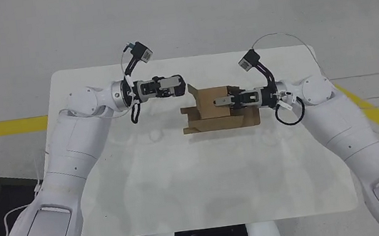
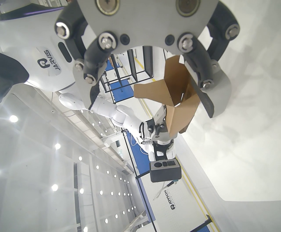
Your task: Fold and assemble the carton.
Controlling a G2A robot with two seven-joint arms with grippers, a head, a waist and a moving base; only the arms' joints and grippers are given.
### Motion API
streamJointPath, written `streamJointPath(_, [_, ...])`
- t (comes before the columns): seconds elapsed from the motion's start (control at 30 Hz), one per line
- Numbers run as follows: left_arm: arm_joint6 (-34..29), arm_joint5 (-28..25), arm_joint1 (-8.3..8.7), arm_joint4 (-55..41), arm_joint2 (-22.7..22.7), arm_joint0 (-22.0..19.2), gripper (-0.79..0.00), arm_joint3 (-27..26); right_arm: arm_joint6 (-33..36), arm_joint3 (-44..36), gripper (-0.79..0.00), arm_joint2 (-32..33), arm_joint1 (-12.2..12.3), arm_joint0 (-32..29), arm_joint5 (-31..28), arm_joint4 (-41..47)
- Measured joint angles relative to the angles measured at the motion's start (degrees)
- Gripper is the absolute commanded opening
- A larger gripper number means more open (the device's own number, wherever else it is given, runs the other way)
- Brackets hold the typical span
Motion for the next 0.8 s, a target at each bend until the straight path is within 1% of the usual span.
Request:
streamJointPath(0.13, [-0.41,0.4,0.07,-0.33,0.17,0.93,0.0,-1.22,-0.53,1.1,-0.785,0.77,-0.03,0.4,-0.53,-0.2])
streamJointPath(0.37, [-1.07,1.3,-0.41,-1.33,1.8,1.57,0.0,-3.16,-1.72,2.65,-0.785,1.31,-0.68,1.44,-0.93,-0.23])
streamJointPath(0.8, [-2.65,2.64,-1.09,-3.02,3.82,2.11,0.0,-4.0,-6.83,5.39,-0.785,2.88,-1.64,3.01,-1.99,-2.08])
